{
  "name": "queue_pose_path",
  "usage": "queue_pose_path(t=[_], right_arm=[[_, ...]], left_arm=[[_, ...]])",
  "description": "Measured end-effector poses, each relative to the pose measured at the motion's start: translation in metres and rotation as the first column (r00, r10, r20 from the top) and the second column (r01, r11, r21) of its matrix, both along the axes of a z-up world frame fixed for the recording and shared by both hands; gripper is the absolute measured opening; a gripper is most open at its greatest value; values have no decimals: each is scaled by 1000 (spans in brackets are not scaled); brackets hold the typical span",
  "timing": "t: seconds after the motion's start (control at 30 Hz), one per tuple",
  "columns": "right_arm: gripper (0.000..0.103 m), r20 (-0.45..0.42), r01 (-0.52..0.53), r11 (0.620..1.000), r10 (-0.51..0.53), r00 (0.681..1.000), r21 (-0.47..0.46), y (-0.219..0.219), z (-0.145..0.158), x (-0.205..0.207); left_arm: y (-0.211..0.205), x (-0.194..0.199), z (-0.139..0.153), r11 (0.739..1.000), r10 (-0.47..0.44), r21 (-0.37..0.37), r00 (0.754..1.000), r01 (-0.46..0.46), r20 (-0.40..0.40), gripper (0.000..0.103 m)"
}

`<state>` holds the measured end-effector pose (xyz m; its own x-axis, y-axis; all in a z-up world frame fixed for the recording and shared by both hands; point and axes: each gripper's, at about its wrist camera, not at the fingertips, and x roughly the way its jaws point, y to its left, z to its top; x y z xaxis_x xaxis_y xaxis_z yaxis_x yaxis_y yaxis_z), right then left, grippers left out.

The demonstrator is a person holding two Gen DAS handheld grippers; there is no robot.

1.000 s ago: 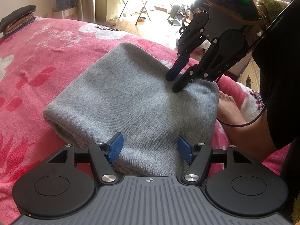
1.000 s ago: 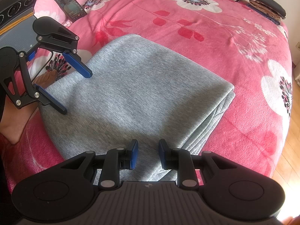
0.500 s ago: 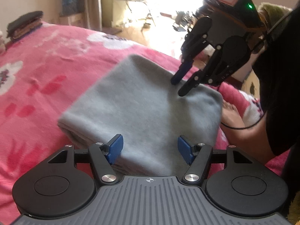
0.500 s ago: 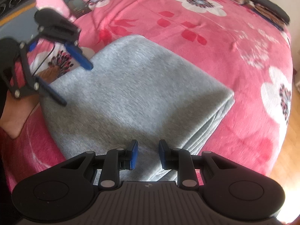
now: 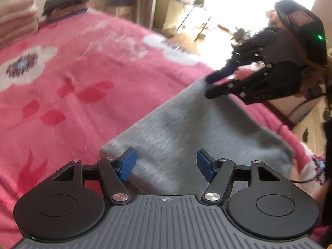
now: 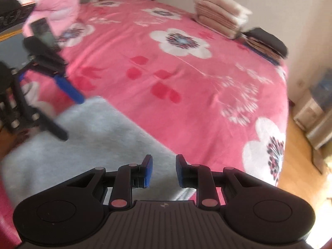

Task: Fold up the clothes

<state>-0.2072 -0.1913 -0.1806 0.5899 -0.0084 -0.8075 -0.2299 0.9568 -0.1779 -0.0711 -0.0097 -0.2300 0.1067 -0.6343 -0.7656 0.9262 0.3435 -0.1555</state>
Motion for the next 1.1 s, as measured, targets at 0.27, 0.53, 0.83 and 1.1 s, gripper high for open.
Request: queue_pose_path(t=[0.27,0.53,0.83,1.1], right_arm=[[24,5,73,997,-73,997,38,-15,-8,0],[24,7,123,991,-123,992,57,-23,-14,9],[24,78,156,982,-164,983,101,-27,11,-4],[24,2,171,984,-171,985,60,-24,-31,12]], left_arm=[[6,12,-4,999,47,14,998,-46,-35,65],[5,11,-4,998,63,20,997,-62,-39,65],[15,16,36,989,107,-100,994,-108,-18,65],[-22,-1,6,995,96,44,994,-93,-58,65]])
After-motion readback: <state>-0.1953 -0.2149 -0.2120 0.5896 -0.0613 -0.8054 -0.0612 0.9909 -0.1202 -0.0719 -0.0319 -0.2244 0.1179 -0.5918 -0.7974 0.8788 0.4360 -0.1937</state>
